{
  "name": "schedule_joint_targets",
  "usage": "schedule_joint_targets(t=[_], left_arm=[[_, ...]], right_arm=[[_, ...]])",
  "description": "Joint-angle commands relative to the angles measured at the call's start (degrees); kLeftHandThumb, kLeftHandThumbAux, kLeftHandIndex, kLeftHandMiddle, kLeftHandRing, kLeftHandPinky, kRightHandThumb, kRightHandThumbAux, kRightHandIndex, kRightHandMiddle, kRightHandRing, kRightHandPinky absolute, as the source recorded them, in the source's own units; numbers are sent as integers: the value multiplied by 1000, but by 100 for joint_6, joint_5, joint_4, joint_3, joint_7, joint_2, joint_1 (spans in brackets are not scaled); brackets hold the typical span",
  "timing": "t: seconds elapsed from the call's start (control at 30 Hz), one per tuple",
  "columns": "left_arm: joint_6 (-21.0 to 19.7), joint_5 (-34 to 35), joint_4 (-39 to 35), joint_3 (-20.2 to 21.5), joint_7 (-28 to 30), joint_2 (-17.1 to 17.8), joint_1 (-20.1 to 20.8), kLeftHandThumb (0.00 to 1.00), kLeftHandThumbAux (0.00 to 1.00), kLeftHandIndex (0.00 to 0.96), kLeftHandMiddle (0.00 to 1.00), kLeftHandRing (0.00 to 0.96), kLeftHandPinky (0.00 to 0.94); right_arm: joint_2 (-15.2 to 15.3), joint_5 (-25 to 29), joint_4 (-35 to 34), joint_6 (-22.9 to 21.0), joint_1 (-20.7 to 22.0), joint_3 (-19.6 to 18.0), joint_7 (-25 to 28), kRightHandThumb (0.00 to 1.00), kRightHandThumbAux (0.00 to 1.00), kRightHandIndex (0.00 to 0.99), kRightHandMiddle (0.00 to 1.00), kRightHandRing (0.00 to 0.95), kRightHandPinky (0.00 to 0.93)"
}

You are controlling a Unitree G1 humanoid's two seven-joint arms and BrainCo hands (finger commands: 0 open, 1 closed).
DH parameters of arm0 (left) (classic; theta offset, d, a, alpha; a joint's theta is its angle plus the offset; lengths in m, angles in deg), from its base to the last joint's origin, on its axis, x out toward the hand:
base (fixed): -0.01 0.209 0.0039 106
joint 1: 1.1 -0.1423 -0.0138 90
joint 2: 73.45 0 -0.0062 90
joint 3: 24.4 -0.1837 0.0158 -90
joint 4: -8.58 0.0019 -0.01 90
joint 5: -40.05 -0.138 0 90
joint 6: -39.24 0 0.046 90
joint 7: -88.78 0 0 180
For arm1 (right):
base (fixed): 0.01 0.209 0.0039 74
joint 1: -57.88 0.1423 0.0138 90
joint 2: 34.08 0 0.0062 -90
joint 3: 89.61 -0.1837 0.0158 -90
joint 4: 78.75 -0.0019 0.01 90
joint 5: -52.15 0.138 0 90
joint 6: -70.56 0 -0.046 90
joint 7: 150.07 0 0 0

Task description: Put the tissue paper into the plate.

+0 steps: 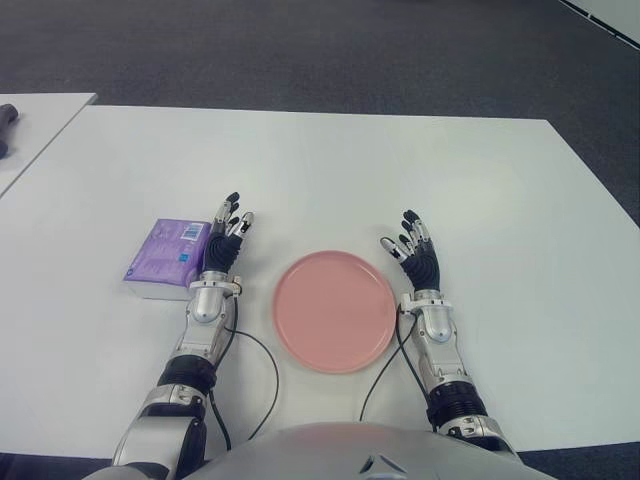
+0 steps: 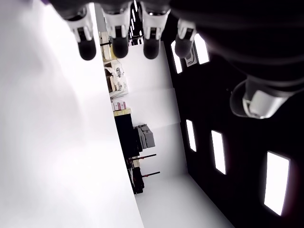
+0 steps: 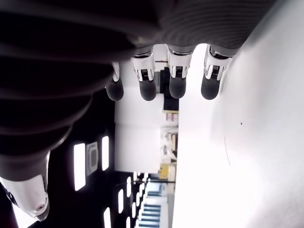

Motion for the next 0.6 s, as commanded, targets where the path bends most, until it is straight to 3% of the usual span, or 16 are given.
schedule_joint_targets(t=[0.03,0.13,0.27,0.37,0.43,0.6], left_arm=[[-128,-34,-91,-25,36,17,3,0,359,0,0,0,0],[-418,-46,-579,-101,88,-22,-51,0,361,0,0,0,0],[-1105,-151,-1635,-240,138,-37,-176,0,376,0,0,0,0],[-1832,-709,-3475,-361,232,164,-541,0,388,0,0,0,0],[-2146,-968,-4178,-376,292,259,-649,12,383,0,0,0,0],[-2699,-1959,-5161,-205,414,694,-722,25,371,0,0,0,0]], right_arm=[[-17,60,54,-127,-111,-12,50,0,609,25,54,29,38],[-24,38,42,-130,-116,-13,40,0,609,27,56,31,36],[-21,15,15,-114,-125,-9,34,0,604,26,55,30,32],[-34,-28,-23,-103,-136,4,-5,0,600,23,52,27,32],[-44,-51,-14,-104,-129,8,-31,0,599,21,51,25,30],[-54,-118,140,-117,-44,10,-107,0,594,20,51,25,24]])
